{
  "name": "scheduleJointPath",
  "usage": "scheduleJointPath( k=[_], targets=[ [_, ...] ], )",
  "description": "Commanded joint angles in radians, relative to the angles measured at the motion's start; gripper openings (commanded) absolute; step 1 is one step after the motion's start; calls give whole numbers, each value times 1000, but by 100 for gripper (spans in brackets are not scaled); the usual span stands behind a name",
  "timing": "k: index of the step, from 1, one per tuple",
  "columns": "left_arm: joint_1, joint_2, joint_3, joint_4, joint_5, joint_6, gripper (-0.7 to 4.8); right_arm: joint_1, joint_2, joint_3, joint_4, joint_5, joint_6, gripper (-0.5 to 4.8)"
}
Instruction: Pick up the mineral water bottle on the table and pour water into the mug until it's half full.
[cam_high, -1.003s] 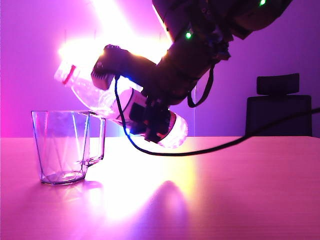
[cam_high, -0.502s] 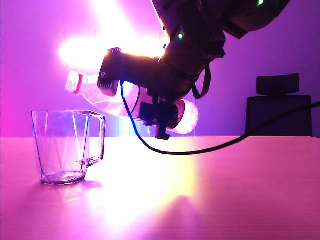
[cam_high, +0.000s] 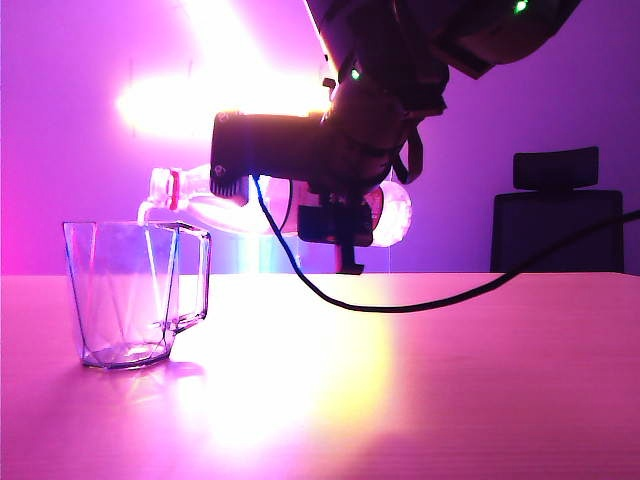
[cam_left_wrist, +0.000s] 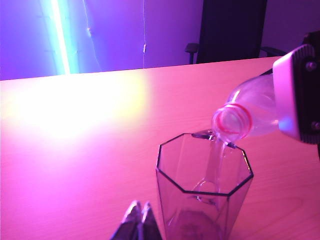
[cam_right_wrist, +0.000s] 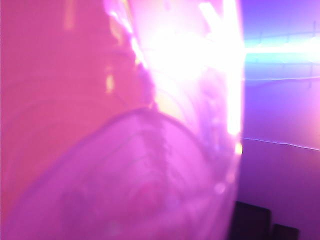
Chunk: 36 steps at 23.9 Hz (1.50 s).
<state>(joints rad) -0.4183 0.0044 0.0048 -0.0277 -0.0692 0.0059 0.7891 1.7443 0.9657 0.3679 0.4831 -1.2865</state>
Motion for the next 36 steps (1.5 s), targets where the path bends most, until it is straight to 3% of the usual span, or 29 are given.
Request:
scheduleJointPath(
  k=[1, 36],
  targets=[
    [0, 2, 4, 6, 3, -3, -2, 8, -12, 12, 62, 43, -51, 242],
    [0, 2, 4, 6, 3, -3, -2, 21, -12, 12, 64, 103, -105, 241]
  ],
)
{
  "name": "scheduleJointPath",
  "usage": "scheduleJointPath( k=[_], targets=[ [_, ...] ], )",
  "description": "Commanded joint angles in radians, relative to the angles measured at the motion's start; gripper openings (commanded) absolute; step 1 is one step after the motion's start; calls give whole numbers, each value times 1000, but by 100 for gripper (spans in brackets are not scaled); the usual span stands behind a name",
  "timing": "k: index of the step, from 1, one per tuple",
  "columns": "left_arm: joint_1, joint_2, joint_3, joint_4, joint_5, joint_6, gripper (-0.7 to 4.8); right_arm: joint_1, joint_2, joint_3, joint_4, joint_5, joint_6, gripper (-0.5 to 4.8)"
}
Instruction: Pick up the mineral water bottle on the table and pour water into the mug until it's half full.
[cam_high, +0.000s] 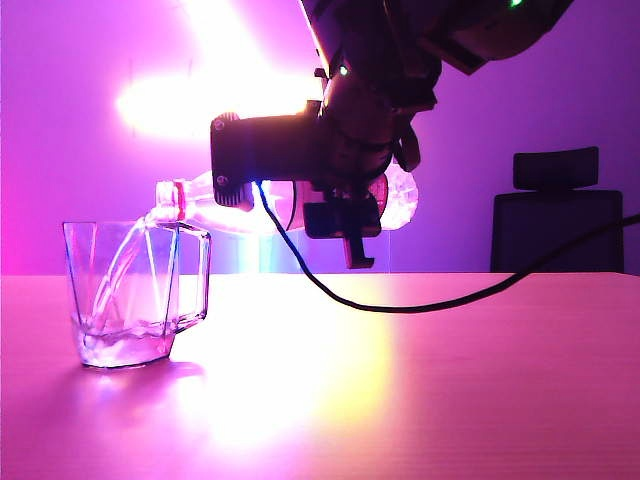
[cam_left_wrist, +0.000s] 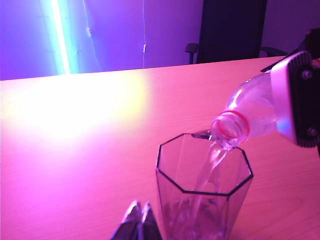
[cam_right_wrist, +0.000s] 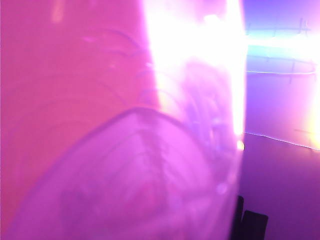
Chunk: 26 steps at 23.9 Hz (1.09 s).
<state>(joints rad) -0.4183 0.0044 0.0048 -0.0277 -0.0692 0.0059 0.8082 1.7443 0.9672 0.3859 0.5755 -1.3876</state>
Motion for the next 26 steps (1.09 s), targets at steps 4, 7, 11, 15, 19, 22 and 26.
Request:
scheduleJointPath(
  k=[4, 7, 11, 15, 19, 22, 26],
  targets=[
    [0, 2, 4, 6, 3, -3, -2, 2, -12, 10, 46, 10, -4, 241],
    [0, 2, 4, 6, 3, -3, -2, 2, -12, 10, 46, 10, -4, 241],
    [0, 2, 4, 6, 3, -3, -2, 2, -12, 10, 46, 10, -4, 241],
    [0, 2, 4, 6, 3, -3, -2, 2, -12, 10, 46, 10, -6, 241],
    [0, 2, 4, 6, 3, -3, -2, 3, -12, 10, 46, 10, -9, 241],
    [0, 2, 4, 6, 3, -3, -2, 4, -12, 10, 46, 10, -13, 241],
    [0, 2, 4, 6, 3, -3, -2, 8, -12, 10, 62, 10, -31, 241]
  ],
)
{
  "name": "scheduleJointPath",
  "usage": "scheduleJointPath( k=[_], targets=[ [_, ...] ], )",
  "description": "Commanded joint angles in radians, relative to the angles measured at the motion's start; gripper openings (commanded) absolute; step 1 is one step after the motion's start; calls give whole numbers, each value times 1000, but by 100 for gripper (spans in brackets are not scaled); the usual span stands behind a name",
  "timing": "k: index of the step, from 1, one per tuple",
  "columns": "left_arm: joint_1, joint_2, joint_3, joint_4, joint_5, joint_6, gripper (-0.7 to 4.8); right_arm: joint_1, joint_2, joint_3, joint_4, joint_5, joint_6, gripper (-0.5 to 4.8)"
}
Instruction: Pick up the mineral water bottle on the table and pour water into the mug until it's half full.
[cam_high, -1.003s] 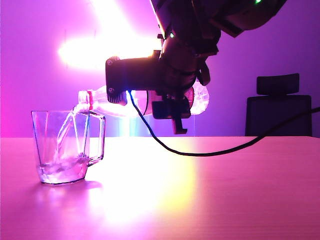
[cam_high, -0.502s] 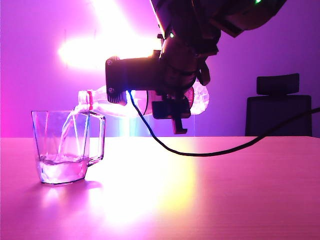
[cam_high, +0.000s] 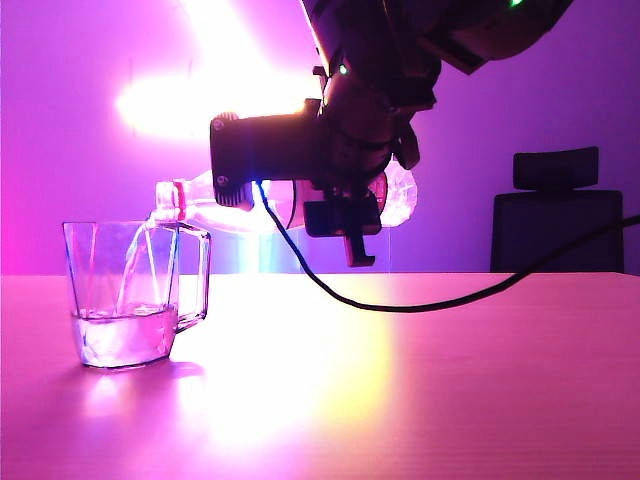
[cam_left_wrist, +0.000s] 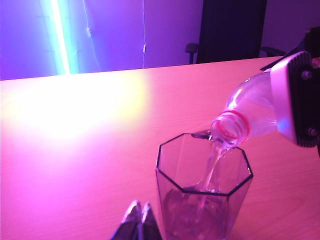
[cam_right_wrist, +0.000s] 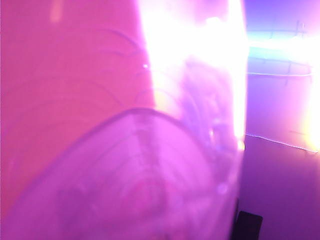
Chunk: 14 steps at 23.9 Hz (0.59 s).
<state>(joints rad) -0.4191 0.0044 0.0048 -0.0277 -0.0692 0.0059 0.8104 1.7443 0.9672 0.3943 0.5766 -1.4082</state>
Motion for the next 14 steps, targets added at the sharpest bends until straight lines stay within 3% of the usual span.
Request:
scheduleJointPath(
  k=[1, 14],
  targets=[
    [1, 2, 4, 6, 3, -3, -2, 5, -12, 10, 59, 9, -10, 241],
    [1, 2, 4, 6, 3, -3, -2, 7, -12, 10, 82, 16, -14, 240]
  ],
)
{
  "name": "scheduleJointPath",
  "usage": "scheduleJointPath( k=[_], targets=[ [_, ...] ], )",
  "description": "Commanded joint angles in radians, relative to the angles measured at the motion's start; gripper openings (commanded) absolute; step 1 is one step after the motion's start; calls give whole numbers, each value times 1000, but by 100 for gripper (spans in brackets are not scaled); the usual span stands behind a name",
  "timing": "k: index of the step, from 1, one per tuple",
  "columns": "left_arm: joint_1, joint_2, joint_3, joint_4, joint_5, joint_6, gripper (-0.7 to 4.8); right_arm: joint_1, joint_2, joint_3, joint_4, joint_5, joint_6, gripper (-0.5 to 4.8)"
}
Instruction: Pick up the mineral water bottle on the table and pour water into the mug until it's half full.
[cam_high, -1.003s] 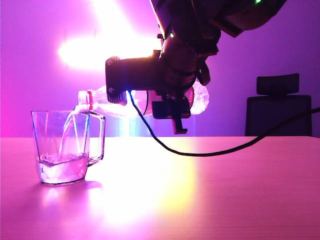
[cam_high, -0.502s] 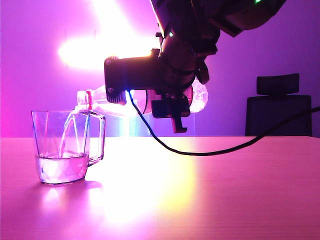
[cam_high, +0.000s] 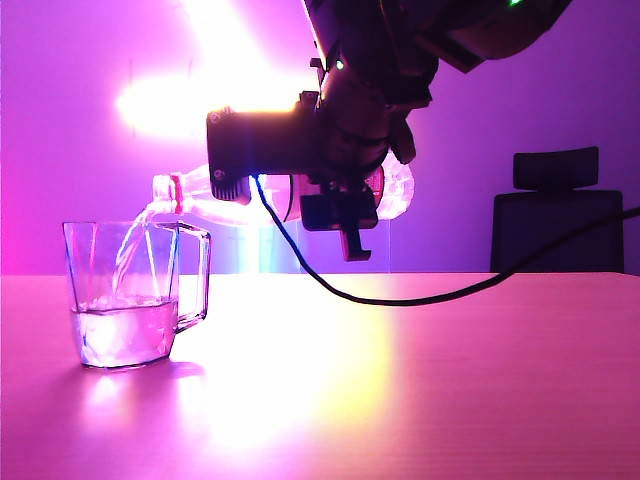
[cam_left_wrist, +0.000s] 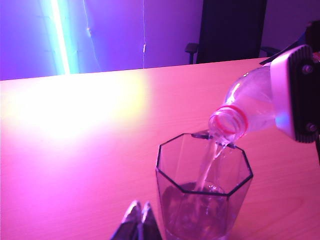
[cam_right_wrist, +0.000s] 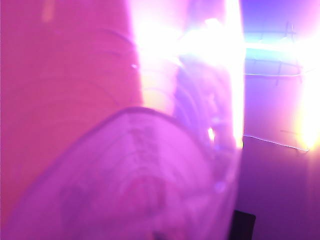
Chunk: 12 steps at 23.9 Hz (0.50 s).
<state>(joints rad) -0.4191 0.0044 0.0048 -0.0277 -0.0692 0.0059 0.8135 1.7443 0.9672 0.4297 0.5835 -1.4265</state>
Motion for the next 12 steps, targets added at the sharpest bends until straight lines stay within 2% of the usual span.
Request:
scheduleJointPath(
  k=[1, 12],
  targets=[
    [1, 2, 4, 6, 3, -3, -2, 4, -12, 10, 46, 10, 4, 240],
    [1, 2, 4, 6, 3, -3, -2, 10, -12, 10, 38, 9, 46, 238]
  ],
)
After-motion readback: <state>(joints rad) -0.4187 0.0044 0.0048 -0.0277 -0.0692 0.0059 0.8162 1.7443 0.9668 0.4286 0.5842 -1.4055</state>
